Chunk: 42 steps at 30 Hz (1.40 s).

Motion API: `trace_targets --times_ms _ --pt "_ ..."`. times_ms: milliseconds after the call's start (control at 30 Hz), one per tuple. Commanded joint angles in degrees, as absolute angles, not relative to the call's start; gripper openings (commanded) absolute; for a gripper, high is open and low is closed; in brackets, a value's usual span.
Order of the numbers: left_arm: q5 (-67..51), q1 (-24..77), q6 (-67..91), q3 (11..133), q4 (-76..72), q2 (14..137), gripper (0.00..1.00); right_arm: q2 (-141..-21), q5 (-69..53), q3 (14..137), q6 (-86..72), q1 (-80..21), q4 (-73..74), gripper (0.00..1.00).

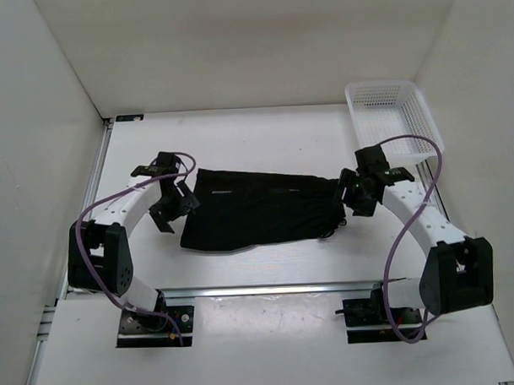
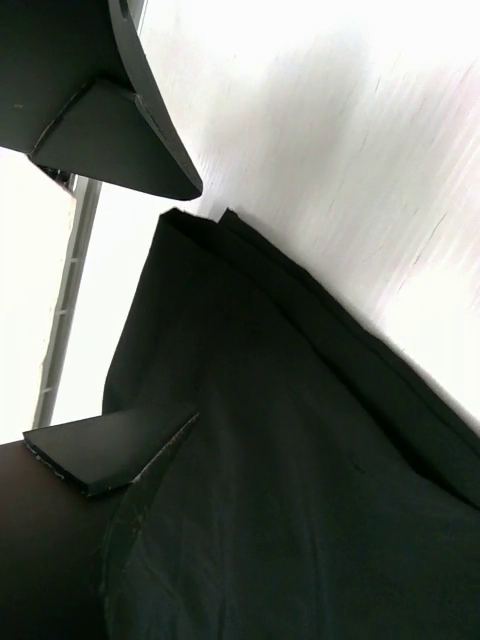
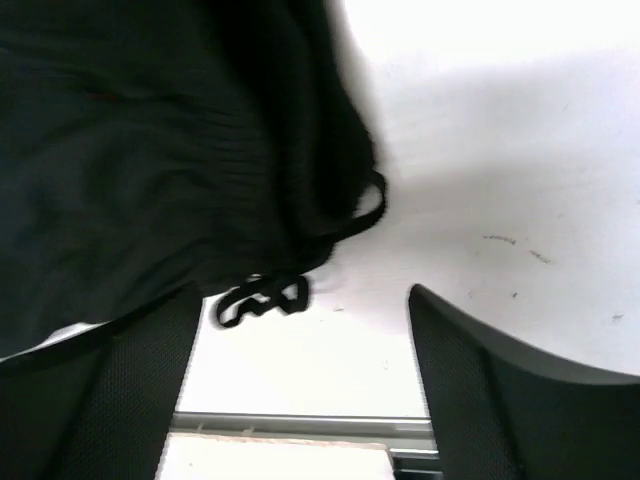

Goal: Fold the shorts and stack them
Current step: Fold the shorts

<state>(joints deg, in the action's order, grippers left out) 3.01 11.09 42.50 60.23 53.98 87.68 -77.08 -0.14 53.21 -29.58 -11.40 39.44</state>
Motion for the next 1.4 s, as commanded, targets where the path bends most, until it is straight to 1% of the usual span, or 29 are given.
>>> trace_targets --times_ms 0,33,100,133,167,200,233,267,333,367,400,433,567,633,667,733,833,867,900,1033,1067,1167,1200,1233,1300,1333,1367 --pt "5.7 11.1 42.5 64.1 54.1 84.6 0.93 -74.2 4.0 58.3 -29.0 -12.8 41.8 0.7" --pt "5.7 11.1 41.7 65.3 54.7 85.5 0.91 -74.9 4.0 58.8 -29.0 -13.4 41.2 0.63" --pt "5.7 11.6 41.1 67.9 54.7 87.8 0.85 -75.4 3.4 59.3 -30.4 -13.4 41.2 0.47" --pt "5.7 11.6 40.4 70.9 55.3 88.8 0.83 -76.1 2.0 59.3 -30.4 -13.4 40.4 0.28" --pt "6.5 11.6 39.7 72.4 55.8 89.6 0.81 -76.1 1.2 58.8 -30.4 -13.4 39.7 0.23" --pt "7.5 12.4 39.7 73.7 56.8 90.9 0.79 -76.1 1.1 58.8 -31.0 -13.4 39.7 0.21" --pt "8.2 12.4 39.7 75.9 57.4 91.4 0.78 -76.1 1.8 57.8 -31.0 -13.4 39.0 0.29" --pt "8.7 13.0 39.2 76.6 57.9 91.4 0.78 -76.1 2.4 57.2 -31.5 -13.4 39.0 0.48" --pt "8.7 13.0 39.2 77.2 58.5 91.4 0.78 -76.1 -0.3 54.2 -31.6 -10.4 38.0 0.92" --pt "8.7 13.0 39.2 77.3 58.5 91.4 0.78 -75.5 -2.3 52.7 -31.6 -9.2 36.5 0.96" --pt "8.7 13.0 39.2 77.3 58.5 91.4 0.78 -74.4 -4.4 51.1 -31.6 -7.1 35.4 0.98" --pt "8.7 13.0 39.2 76.5 58.5 90.7 0.78 -73.8 -8.6 47.8 -32.3 -6.0 34.3 0.98" --pt "8.7 13.0 39.2 75.3 58.5 90.7 0.78 -73.0 -16.9 40.6 -36.5 -3.1 24.6 0.96" --pt "8.7 13.0 38.7 75.3 58.5 91.2 0.78 -73.6 -17.7 38.8 -38.0 -3.1 20.8 0.96" --pt "8.7 13.5 38.7 75.3 58.5 91.2 0.78 -74.3 -17.7 38.0 -38.7 -3.1 19.1 0.93" --pt "9.2 13.5 38.7 74.8 58.5 91.2 0.78 -76.5 -17.7 36.1 -40.2 -3.1 13.4 0.91" --pt "9.8 13.5 38.1 74.8 58.5 91.2 0.78 -79.9 -15.9 35.0 -41.3 -3.1 6.8 0.83" --pt "9.8 13.5 38.1 74.8 58.5 91.2 0.78 -81.7 -15.2 35.0 -42.1 -3.1 5.7 0.81" --pt "9.8 13.5 38.1 74.8 58.5 91.2 0.78 -82.6 -13.5 35.0 -42.1 -3.1 5.0 0.76" --pt "10.3 13.5 37.6 74.8 59.1 91.2 0.78 -86.9 -11.8 37.0 -42.6 -3.1 2.2 0.68" --pt "10.3 13.5 37.6 75.3 59.1 91.8 0.78 -89.4 -13.0 38.4 -42.6 -3.1 2.2 0.67" --pt "10.8 13.5 37.6 75.3 59.7 91.8 0.78 -93.1 -13.5 39.6 -42.6 -4.3 2.2 0.58" --pt "10.8 13.5 37.6 75.3 59.7 92.3 0.78 -93.7 -13.5 40.2 -42.6 -4.3 2.2 0.54" --pt "10.8 13.5 37.6 75.3 59.7 92.3 0.78 -93.7 -13.0 40.2 -42.6 -5.0 2.2 0.42" --pt "11.3 13.5 37.6 75.3 59.7 92.3 0.78 -93.7 -12.3 40.7 -42.6 -5.0 2.2 0.28" --pt "11.3 13.5 37.6 75.3 59.7 92.3 0.78 -93.7 -12.3 40.7 -42.6 -5.0 3.1 0.18" --pt "11.3 13.5 37.6 75.3 59.7 92.3 0.78 -92.9 -11.5 41.4 -41.9 -5.0 3.8 0.14"
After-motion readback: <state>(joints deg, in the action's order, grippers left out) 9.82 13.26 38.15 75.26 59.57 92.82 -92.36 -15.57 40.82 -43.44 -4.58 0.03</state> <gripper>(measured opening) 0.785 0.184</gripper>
